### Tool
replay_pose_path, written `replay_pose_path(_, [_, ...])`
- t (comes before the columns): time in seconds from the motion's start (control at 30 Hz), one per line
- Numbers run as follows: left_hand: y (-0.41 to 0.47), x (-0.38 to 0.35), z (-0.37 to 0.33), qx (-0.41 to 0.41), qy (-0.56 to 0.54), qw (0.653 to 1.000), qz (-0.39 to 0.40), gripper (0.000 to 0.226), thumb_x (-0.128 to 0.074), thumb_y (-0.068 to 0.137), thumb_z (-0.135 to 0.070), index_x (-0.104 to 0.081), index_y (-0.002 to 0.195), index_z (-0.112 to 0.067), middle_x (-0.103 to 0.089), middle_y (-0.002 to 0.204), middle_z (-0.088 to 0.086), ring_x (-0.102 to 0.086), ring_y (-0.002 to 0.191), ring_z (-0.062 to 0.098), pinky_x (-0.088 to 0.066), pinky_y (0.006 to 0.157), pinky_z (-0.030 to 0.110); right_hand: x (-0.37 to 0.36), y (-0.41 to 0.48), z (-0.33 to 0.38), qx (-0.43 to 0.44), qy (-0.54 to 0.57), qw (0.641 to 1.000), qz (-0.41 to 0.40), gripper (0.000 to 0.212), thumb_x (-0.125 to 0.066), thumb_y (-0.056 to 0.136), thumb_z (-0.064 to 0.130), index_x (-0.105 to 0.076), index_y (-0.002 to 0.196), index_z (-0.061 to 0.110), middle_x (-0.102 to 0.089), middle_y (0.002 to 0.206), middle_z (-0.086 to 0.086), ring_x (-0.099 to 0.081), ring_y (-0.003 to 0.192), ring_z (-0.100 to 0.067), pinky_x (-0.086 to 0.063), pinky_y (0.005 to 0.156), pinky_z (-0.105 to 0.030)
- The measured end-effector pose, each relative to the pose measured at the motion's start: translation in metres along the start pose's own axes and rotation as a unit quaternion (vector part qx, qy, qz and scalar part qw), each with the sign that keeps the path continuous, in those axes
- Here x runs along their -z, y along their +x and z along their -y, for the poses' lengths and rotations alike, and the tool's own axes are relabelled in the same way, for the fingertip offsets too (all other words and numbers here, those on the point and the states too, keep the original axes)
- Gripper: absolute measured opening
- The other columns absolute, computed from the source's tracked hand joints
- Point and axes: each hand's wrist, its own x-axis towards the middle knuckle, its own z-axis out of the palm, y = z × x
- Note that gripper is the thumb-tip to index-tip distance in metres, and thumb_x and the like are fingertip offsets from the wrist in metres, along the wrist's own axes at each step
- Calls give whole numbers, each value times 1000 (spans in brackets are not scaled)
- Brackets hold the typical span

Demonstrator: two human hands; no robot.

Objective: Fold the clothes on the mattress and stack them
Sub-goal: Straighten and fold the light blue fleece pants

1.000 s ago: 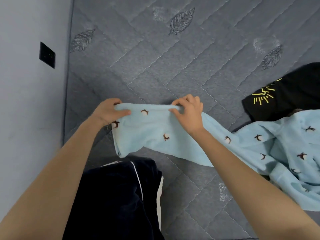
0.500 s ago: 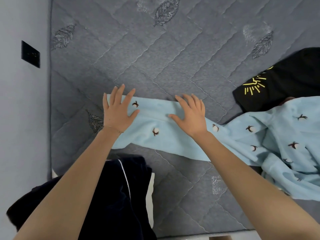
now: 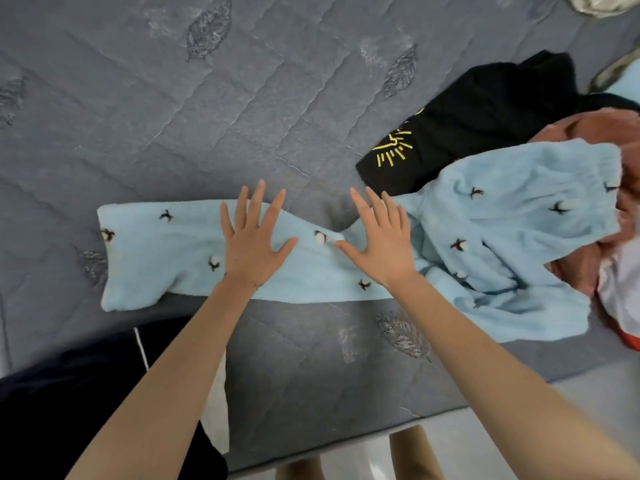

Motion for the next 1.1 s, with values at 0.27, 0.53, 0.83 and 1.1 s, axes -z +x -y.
replay_pose_path(0.27, [-13,-33,-115,-25,-21,999,32,78,-51,89,-59,-18,153,-30,-8,162,8,-4,149,31,-2,116,57,34,-46,-101,-44,-9,999,12,86,-63,85,56,-22,155,27,-25,160,-7,-16,149,-33,-10,119,-51])
replay_pose_path(0.53, [-20,-73,-232,35,-217,972,85,64,-57,92,-49,-41,144,-15,-47,144,7,-32,140,28,-19,117,46,46,-82,-184,-92,-24,995,41,91,-63,83,61,-16,156,30,-20,162,-4,-13,150,-31,-7,120,-51])
replay_pose_path(0.83, [4,-79,-305,211,-467,854,96,30,-61,94,-30,-57,86,-1,-60,82,9,-56,81,19,-39,69,32,49,-108,-227,-158,-3,984,77,100,-68,77,60,-13,156,32,-31,153,-3,-25,142,-27,-9,117,-54])
replay_pose_path(1.1, [20,-59,-275,189,-539,820,33,10,-42,102,-14,-42,93,-9,-52,92,8,-51,88,19,-51,87,47,49,-102,-226,-188,-15,977,97,75,-65,85,53,-37,145,18,-47,130,-8,-44,121,-29,-31,105,-43])
